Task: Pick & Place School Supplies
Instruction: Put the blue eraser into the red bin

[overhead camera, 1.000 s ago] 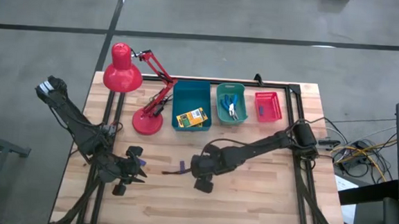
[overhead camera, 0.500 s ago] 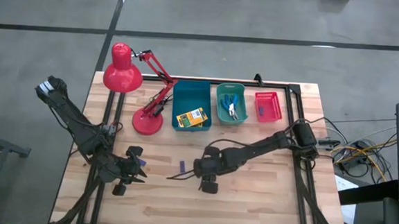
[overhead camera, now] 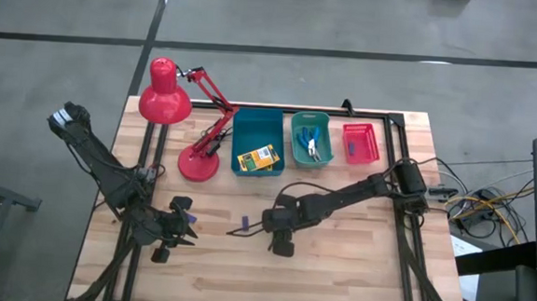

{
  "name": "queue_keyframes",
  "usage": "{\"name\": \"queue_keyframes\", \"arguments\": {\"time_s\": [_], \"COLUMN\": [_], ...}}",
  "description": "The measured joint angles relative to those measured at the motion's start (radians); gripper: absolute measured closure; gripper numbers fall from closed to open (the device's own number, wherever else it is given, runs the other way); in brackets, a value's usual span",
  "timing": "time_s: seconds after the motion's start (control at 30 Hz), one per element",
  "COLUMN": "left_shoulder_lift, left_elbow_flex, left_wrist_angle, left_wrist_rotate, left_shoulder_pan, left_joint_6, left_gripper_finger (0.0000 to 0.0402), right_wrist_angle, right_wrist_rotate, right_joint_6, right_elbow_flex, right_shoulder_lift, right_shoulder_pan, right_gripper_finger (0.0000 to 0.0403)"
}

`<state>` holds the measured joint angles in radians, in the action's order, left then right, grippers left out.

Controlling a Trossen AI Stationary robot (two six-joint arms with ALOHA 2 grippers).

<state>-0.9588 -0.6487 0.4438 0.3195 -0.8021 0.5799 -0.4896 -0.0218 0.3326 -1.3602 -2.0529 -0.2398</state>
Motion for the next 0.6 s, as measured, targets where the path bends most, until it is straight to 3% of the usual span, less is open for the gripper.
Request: {"name": "queue_keyframes", "arguments": {"time_s": [0.37, 0.6], "left_shoulder_lift": [0.0, 0.0], "left_elbow_flex": [0.0, 0.0], "left_wrist_angle": [0.0, 0.0], "left_wrist_rotate": [0.0, 0.0], "left_shoulder_pan": [0.0, 0.0], "left_joint_6": [0.0, 0.0], "left_gripper_finger": [0.0303, 0.0303], "right_wrist_angle": [-0.052, -0.202], "right_wrist_rotate": [0.064, 0.146], "right_joint_6": [0.015, 0.09], "right_elbow_flex": [-0.001, 0.006], "right_shoulder_lift": [0.005, 0.025], "right_shoulder_pan": [-0.003, -0.005], "right_gripper_finger": [0.0307, 0.0308]}}
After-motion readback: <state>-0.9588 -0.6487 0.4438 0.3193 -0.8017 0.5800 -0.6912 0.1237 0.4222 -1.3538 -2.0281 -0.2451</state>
